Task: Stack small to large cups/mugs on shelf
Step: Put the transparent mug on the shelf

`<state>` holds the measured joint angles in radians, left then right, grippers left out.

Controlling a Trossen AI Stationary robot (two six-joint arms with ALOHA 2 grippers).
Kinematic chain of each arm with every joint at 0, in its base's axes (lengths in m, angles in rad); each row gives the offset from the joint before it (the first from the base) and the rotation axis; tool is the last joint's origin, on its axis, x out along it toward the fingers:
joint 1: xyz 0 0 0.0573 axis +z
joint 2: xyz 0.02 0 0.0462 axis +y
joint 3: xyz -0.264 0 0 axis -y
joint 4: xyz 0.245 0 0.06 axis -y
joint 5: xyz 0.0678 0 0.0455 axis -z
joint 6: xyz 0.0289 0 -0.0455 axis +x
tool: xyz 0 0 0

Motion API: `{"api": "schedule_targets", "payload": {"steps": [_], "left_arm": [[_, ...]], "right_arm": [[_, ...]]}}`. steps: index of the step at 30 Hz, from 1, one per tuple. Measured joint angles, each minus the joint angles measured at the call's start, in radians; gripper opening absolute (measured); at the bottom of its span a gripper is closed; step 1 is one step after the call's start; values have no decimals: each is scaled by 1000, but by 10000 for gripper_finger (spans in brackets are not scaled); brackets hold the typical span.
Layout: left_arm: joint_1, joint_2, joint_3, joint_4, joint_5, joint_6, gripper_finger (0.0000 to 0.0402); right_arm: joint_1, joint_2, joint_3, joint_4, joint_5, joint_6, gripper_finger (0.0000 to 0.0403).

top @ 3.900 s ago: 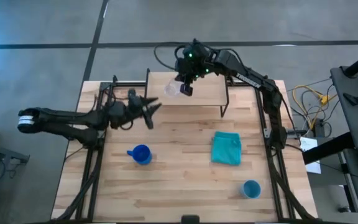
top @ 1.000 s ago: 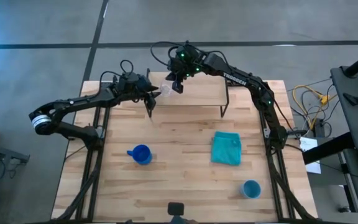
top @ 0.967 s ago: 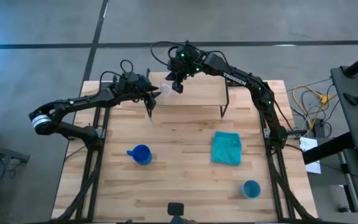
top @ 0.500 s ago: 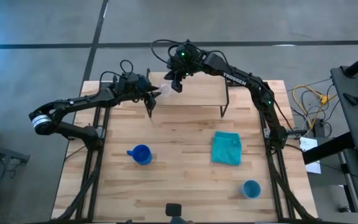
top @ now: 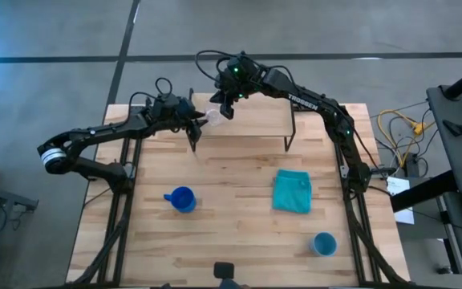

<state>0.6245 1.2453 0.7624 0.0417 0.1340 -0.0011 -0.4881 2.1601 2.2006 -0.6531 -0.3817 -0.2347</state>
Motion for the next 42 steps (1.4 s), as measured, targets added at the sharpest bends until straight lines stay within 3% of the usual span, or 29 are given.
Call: {"api": "schedule_targets", "payload": {"steps": [29, 42], "left_arm": [[0, -46, 9, -90, -42, 11, 125], [2, -83, 14, -96, -66, 13, 125]], "right_arm": [[-23, 0, -44, 10, 8, 27, 9], [-23, 1, -46, 7, 13, -44, 9]]}}
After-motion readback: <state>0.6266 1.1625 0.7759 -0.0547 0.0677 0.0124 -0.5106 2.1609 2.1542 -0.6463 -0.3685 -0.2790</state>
